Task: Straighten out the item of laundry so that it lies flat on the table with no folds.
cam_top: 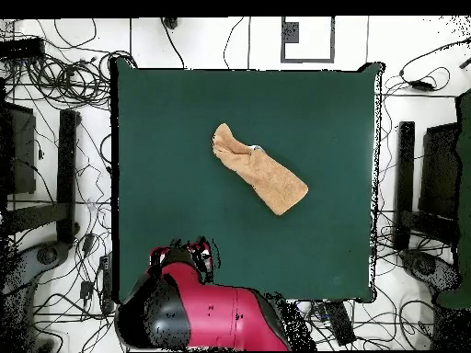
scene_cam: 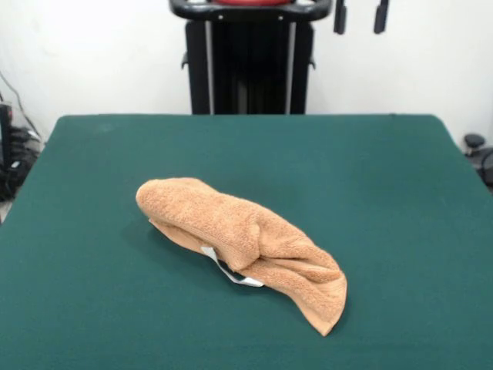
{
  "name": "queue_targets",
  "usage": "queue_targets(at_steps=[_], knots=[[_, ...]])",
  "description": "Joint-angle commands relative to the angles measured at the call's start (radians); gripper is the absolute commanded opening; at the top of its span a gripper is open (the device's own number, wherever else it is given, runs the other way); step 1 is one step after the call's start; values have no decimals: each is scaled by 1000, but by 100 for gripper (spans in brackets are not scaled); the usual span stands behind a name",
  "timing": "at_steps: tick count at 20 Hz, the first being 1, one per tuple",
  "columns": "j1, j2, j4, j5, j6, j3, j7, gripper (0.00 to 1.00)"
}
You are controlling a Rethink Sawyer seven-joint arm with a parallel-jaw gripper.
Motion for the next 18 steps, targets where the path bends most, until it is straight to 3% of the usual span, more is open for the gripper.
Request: queue_targets(at_steps=[1,6,12,18], knots=[[4,117,38,-5,-47,8,194,100],[-34,141,9,-2,-45,33,156,100],[-114,244,-60,-21,-70,88,93,100],[-60,285,-161,-21,50,30,122,100]])
